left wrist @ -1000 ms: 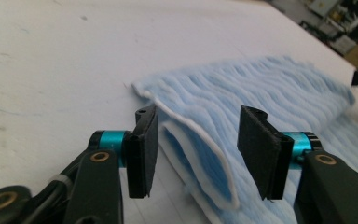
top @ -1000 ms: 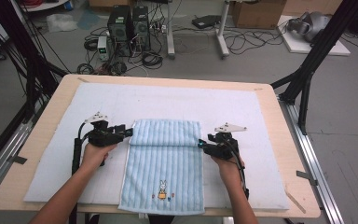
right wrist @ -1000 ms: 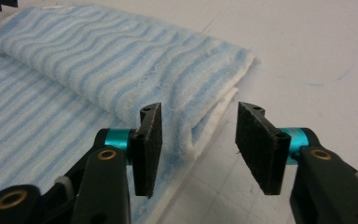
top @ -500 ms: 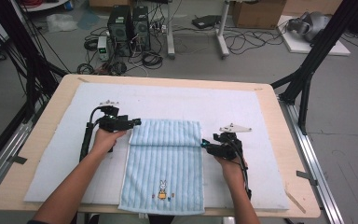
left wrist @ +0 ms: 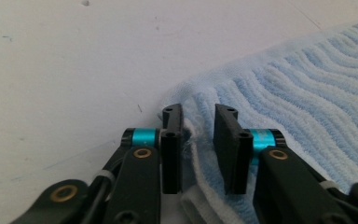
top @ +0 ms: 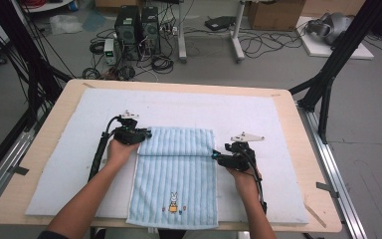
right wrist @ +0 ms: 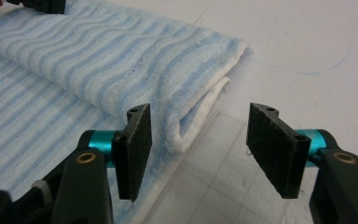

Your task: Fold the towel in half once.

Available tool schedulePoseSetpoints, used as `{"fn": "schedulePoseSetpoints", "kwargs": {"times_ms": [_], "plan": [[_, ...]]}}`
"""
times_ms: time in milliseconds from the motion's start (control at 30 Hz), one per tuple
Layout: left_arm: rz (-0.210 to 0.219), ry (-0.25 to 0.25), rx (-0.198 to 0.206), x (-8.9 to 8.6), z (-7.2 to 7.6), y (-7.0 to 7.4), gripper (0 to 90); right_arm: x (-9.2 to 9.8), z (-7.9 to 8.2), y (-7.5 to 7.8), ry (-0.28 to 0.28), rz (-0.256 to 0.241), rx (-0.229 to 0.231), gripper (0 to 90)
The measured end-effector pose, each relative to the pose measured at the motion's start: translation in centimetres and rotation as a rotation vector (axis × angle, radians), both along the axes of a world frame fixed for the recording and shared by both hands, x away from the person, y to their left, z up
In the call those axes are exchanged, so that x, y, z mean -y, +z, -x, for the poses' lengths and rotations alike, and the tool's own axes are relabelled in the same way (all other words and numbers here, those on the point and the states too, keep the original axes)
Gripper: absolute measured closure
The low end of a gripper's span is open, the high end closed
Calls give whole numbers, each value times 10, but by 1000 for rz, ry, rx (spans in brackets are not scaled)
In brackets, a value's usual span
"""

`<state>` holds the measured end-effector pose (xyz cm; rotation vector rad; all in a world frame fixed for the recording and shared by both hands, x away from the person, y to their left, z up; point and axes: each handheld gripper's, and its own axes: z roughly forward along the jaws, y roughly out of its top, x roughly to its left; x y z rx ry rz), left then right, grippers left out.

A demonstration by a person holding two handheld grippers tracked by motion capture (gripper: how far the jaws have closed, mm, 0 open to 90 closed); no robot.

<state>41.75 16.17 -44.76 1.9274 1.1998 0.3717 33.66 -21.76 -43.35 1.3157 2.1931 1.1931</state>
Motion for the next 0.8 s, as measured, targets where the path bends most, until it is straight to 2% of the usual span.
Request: {"fn": "schedulePoseSetpoints", "kwargs": {"times_ms": [33,167,300,400,600,800], "plan": [[14,0,-4,-1,0,-1,805,0,0,0,0,4,1,383],[42,-11,-15,-4,-1,-1,862,0,-1,-1,-8,7,-3,366],[77,-30,-12,-6,0,3,871,-1,-2,-2,-10,10,-5,349],[130,-46,1,-7,2,7,872,-1,-2,-2,-18,9,0,344],[194,-76,22,-11,9,17,872,1,-8,6,-48,-26,26,337],[212,-101,42,-15,15,25,871,-4,-20,16,-50,-16,43,339]]}}
